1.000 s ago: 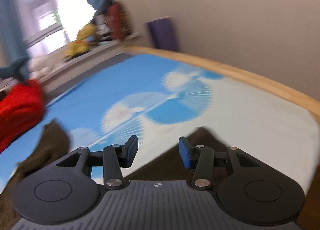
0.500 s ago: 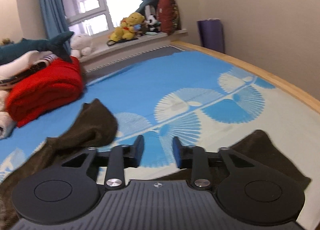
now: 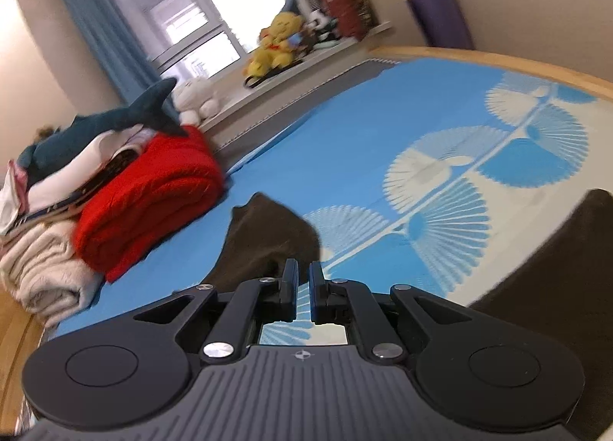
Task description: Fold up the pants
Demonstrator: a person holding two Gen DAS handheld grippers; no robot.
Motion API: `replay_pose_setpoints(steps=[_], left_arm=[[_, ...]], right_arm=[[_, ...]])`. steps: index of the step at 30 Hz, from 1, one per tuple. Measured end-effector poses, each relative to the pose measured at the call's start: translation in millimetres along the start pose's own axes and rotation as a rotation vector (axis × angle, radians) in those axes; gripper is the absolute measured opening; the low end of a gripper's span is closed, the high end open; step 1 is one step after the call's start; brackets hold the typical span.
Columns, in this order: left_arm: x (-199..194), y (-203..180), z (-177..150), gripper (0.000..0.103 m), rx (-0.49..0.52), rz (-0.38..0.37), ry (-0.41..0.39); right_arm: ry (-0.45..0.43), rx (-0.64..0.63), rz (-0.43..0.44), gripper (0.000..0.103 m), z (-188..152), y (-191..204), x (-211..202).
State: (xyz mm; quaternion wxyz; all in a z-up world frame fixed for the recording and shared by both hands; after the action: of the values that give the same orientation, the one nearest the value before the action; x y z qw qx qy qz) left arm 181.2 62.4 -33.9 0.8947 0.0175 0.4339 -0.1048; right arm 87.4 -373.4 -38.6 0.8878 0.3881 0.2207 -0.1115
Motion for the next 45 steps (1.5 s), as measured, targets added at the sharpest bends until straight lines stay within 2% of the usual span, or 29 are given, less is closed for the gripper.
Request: replay_pose_setpoints(steps=[3,7,9,11,13,15,18,22,23,24,25,26,28,30,33,37,42,44,45], left_arm=[[28.2,-32.3,8.5,0.008,0.023,-0.03,-0.051],[80.7,-68.3,3.7,0.024,0.103,0.005,0.034],[101.9,-82.5,5.1,0.041,0.142,0.0,0.044],[119.1,-92.5,5.8,0.067,0.179,0.019,0.033],[138.2,-102.2,2.0,0.078,0.234,0.038,0.033],[159.0,-106.3,-1.0,0.081,0.261,0.073,0.049],[185.3,-101.8,-2.5,0.081,0.241,0.07,0.084],[202.9,-96.6,1.8,0.081,0.229,0.045,0.088],[205.0,-96.9,1.2,0.078,0.232,0.035,0.088],[209.7,-95.6,0.3,0.071,0.239,0.021,0.092],[212.7,-94.4,-0.1,0.04,0.251,0.004,0.107],[213.4,-91.7,-0.7,0.021,0.258,-0.013,0.129],[206.9,-82.2,3.8,0.008,0.211,-0.005,0.138],[191.4,-64.2,10.6,0.008,0.064,0.103,0.164],[166.9,-45.5,6.4,0.008,-0.147,0.171,0.193],[157.4,-49.2,-7.6,0.009,-0.218,0.233,0.228],[158.8,-66.3,-7.1,0.009,-0.164,0.229,0.234],[159.8,-60.9,-8.4,0.009,-0.186,0.22,0.24],[161.0,-57.2,-9.6,0.009,-0.199,0.209,0.246]], right_arm=[[0.046,-0.037,0.021,0.007,-6.0,14.6,14.7],[0.082,-0.091,0.05,0.007,-12.8,29.7,31.7],[0.095,-0.107,0.046,0.007,-12.0,30.5,45.1],[0.11,-0.094,0.036,0.007,-9.8,27.8,62.5],[0.12,-0.072,0.027,0.007,-7.1,24.1,81.5],[0.114,-0.064,0.012,0.007,-5.1,22.0,99.5],[0.112,-0.035,-0.001,0.011,-4.8,16.3,125.1],[0.109,-0.011,-0.028,0.031,-5.0,8.3,156.6],[0.11,-0.007,-0.037,0.034,-5.3,6.1,163.8],[0.11,-0.004,-0.043,0.037,-5.5,4.0,170.5],[0.11,0.0,-0.049,0.038,-5.5,1.7,176.6],[0.111,0.004,-0.055,0.038,-4.8,-0.7,182.5],[0.115,0.019,-0.071,0.04,-3.7,-5.8,195.9],[0.119,0.04,-0.082,0.043,-1.1,-10.3,211.6],[0.141,0.128,-0.089,0.048,5.1,-21.4,243.1],[0.175,0.209,-0.105,0.049,-0.1,-32.4,285.5],[0.133,0.158,-0.075,0.049,-0.2,-18.5,312.3],[0.162,0.152,-0.108,0.018,6.7,-14.1,322.2],[0.184,0.166,-0.117,0.01,13.0,-13.3,325.0]])
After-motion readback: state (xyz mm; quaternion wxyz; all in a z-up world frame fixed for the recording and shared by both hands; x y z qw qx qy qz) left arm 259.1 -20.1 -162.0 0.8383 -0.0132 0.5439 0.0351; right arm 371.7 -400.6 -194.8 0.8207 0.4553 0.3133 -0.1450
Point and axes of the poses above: each gripper's, at about its wrist camera, not at the fingertips, and x roughly the way its jaws point, y to its left, z to its top, the point moved 1 cm from there along x, roughly the way its jaws point, and after that the axes turned 13 degrees about x, right-handed, at the moved point
